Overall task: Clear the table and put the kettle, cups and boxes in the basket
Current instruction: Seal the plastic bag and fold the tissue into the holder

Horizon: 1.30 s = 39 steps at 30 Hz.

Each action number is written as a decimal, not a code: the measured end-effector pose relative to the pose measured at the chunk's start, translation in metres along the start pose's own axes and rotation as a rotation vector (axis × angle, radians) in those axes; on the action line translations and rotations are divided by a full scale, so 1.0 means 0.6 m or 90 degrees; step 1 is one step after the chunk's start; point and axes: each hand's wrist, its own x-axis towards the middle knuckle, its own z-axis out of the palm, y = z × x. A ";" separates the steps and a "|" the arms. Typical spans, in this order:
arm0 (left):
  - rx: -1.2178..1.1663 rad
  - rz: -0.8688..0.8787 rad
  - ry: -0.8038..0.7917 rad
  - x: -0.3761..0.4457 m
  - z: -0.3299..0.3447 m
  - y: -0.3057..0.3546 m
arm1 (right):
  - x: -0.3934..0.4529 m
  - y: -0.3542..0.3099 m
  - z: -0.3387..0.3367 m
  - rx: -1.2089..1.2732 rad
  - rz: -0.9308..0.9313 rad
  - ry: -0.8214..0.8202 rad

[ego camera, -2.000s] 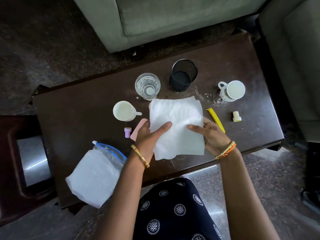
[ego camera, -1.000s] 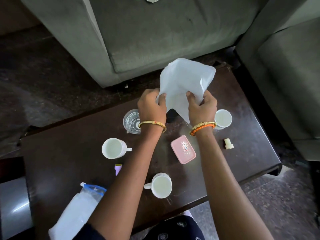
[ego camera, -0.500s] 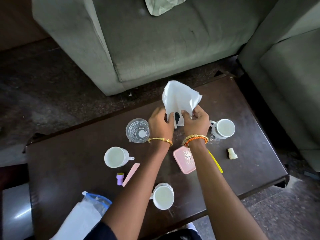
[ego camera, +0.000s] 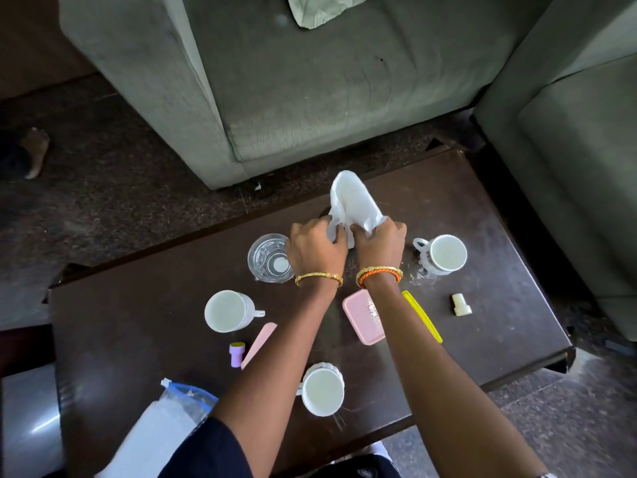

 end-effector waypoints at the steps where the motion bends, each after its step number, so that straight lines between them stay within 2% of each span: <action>1: -0.001 0.000 0.009 -0.001 0.001 0.000 | -0.001 0.003 0.001 -0.015 -0.006 -0.002; 6: -0.024 -0.024 0.035 -0.011 0.002 -0.003 | -0.001 0.004 -0.007 -0.011 0.005 0.040; 10: -0.010 -0.005 0.019 -0.013 0.005 -0.007 | -0.003 0.000 -0.014 -0.028 -0.042 0.050; 13: -0.036 -0.058 0.028 -0.004 0.007 -0.013 | 0.001 0.000 -0.011 -0.088 -0.085 0.034; 19: -0.004 -0.170 -0.036 0.001 0.017 -0.020 | 0.001 0.011 -0.001 -0.166 -0.085 -0.029; 26: -0.033 -0.119 0.062 -0.010 0.011 -0.011 | -0.006 0.014 -0.006 -0.128 -0.084 0.039; 34: 0.032 -0.057 0.087 -0.005 0.014 -0.004 | -0.002 0.008 -0.011 -0.196 -0.161 0.071; 39: 0.059 -0.036 0.060 -0.013 0.023 -0.007 | -0.003 0.010 0.001 -0.174 -0.123 0.013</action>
